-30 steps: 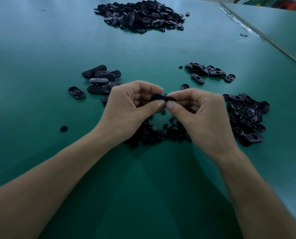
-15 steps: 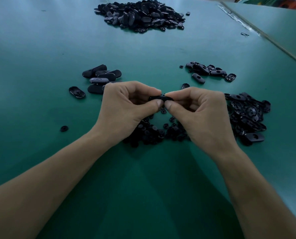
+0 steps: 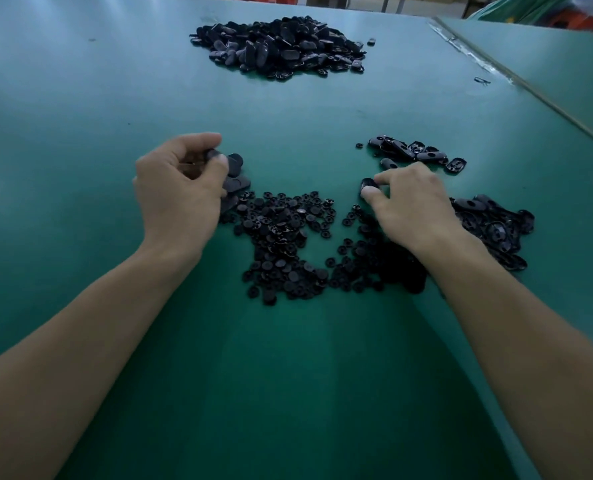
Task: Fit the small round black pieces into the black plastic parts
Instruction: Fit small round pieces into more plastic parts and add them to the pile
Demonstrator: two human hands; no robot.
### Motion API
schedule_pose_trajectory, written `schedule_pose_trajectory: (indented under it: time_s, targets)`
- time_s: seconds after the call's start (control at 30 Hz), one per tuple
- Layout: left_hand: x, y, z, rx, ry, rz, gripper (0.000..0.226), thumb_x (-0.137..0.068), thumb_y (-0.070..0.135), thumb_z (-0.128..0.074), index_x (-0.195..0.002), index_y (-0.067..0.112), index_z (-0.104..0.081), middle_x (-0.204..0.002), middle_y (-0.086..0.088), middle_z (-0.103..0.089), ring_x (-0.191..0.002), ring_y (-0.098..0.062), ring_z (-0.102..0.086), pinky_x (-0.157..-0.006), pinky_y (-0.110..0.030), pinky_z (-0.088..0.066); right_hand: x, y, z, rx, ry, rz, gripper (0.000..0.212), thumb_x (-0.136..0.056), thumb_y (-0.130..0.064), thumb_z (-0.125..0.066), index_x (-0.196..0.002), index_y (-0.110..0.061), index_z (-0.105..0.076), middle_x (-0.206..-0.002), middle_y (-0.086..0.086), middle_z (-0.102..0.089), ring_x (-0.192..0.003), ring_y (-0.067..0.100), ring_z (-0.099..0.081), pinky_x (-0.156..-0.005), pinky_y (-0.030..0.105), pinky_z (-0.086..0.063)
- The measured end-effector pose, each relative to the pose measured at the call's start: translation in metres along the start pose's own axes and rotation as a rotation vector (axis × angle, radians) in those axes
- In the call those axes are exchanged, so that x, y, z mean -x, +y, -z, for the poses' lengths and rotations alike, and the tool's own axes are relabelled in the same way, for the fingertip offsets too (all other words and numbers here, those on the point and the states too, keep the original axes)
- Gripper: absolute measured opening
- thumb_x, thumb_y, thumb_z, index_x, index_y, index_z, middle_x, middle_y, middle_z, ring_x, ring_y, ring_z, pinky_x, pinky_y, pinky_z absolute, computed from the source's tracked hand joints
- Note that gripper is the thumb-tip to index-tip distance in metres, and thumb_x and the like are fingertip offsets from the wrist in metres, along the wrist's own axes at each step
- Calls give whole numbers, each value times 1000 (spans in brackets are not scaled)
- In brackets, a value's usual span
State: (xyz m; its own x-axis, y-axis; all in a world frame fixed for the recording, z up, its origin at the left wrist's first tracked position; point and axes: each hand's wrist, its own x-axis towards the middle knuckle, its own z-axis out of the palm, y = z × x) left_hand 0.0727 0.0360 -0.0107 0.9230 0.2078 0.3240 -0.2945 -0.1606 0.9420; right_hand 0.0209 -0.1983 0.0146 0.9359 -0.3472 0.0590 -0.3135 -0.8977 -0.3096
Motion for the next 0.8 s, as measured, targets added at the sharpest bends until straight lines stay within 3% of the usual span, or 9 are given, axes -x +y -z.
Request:
schedule_pose_trajectory:
  time_s: [0.13,0.27,0.33,0.4,0.47,0.57,0.67,0.77,0.8]
  targets:
    - [-7,-7,3,-59,48,26,27,-86,11,-64,-86,37,-71,-70,15,-67,-49,-2,-59,-51,-14,-49,-7,-5,1,-79,38,44,20,-97,-25,-62,-108,-13,-73,-113,8,-69,-106,22,-58,-93,30,-46]
    - [-10,-12,4,-154,22,31,27,-86,11,-62,-89,36,-71,-79,2,-72,-49,-6,-60,-51,-16,-48,-7,-10,1,-203,2,25,15,-94,-13,-61,-99,-17,-74,-106,7,-70,-96,19,-62,-81,25,-44]
    - [-12,-14,4,-195,16,26,26,-88,12,-64,-97,35,-72,-93,-2,-73,-64,-16,-67,-59,-24,-56,-5,-11,2,-230,21,26,14,-95,-14,-58,-97,-22,-69,-105,7,-68,-96,22,-62,-82,30,-48]
    - [-12,-15,5,-239,18,-2,27,-89,16,-67,-103,39,-68,-107,-3,-70,-77,-19,-67,-79,-36,-60,0,-11,3,-296,74,29,10,-96,-16,-56,-96,-24,-62,-102,6,-66,-91,21,-62,-81,34,-51]
    - [-10,-15,6,-273,39,-30,33,-88,18,-70,-109,42,-64,-114,-3,-64,-79,-11,-59,-86,-28,-57,8,-14,6,-378,143,63,8,-98,-15,-54,-97,-23,-58,-95,3,-67,-84,18,-64,-73,34,-54]
    - [-4,-7,5,-266,99,-102,26,-88,23,-70,-109,38,-65,-94,8,-53,-69,-2,-48,-75,-9,-45,23,-22,9,-499,237,162,10,-99,-14,-55,-96,-23,-57,-81,-6,-66,-70,10,-65,-61,24,-54]
    - [11,8,0,-188,23,-219,7,-91,31,-67,-95,35,-63,-57,16,-51,-52,-3,-50,-61,-17,-42,39,-31,6,-635,297,230,13,-96,-12,-62,-94,-24,-61,-77,-14,-64,-69,3,-63,-57,14,-50]
    - [30,22,-10,-104,-199,-226,8,-92,42,-64,-88,35,-64,-53,6,-60,-45,-20,-58,-45,-24,-42,51,-37,-4,-753,288,283,15,-93,-11,-67,-94,-25,-67,-83,-14,-69,-76,2,-66,-71,19,-54]
    - [35,25,-12,-85,-268,-211,13,-92,45,-62,-87,34,-66,-54,2,-63,-41,-17,-56,-42,-22,-40,54,-39,-8,-782,291,303,15,-92,-10,-68,-94,-25,-69,-84,-14,-70,-77,3,-68,-72,22,-55]
